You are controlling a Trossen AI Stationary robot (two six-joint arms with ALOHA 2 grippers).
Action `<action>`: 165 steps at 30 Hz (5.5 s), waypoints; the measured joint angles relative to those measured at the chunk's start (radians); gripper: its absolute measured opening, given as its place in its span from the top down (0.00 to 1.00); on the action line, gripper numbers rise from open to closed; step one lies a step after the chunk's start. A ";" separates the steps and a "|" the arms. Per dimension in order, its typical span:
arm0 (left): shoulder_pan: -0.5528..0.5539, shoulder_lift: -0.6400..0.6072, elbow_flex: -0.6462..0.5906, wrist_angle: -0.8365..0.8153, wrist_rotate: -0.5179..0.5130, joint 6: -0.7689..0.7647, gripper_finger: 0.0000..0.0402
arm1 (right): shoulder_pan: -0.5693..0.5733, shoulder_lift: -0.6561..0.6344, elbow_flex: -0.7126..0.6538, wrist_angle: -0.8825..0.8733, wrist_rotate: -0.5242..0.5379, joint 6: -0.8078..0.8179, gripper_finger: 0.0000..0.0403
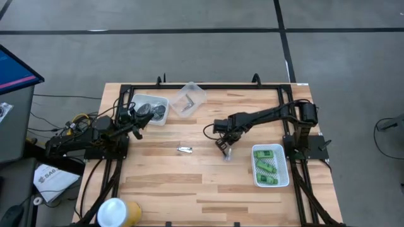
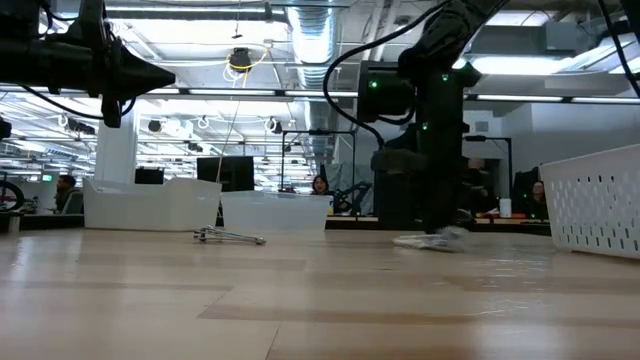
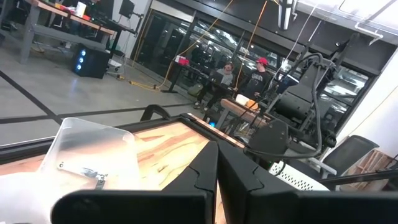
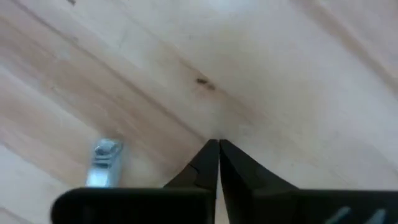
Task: Pick & Place Travel size toiletries
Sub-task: Put the silver nail cutter into the transparent bin
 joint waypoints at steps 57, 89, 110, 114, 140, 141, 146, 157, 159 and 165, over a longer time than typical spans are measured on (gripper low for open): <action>0.000 0.000 0.000 -0.003 0.000 0.002 1.00 | 0.146 -0.008 -0.037 0.035 -0.061 0.281 0.80; 0.000 0.000 0.000 0.004 0.000 -0.002 1.00 | -0.160 0.000 0.486 0.135 -0.029 -0.266 0.92; 0.000 0.000 0.000 0.005 0.000 -0.006 1.00 | -0.337 0.224 0.628 0.462 -0.027 -0.314 0.92; 0.000 0.000 0.000 0.005 0.000 -0.006 1.00 | -0.339 0.309 0.737 0.394 -0.029 -0.327 0.92; 0.000 0.000 0.000 0.007 0.000 -0.008 1.00 | -0.351 0.424 0.948 0.109 0.058 -0.419 0.39; 0.000 0.000 0.000 0.007 0.000 -0.008 1.00 | -0.354 0.409 0.948 0.108 0.042 -0.418 0.37; 0.000 0.000 0.000 0.008 0.000 -0.008 1.00 | -0.359 0.279 0.949 -0.005 0.014 -0.417 0.36; 0.000 0.000 0.000 0.009 0.001 -0.007 1.00 | -0.224 0.069 0.872 -0.471 0.003 -0.386 0.37; 0.000 0.000 0.000 0.008 0.001 -0.007 1.00 | -0.172 0.040 0.780 -0.469 0.000 -0.360 0.37; 0.000 0.000 0.000 0.008 0.001 -0.006 1.00 | -0.016 -0.058 0.402 -0.296 -0.004 -0.141 0.37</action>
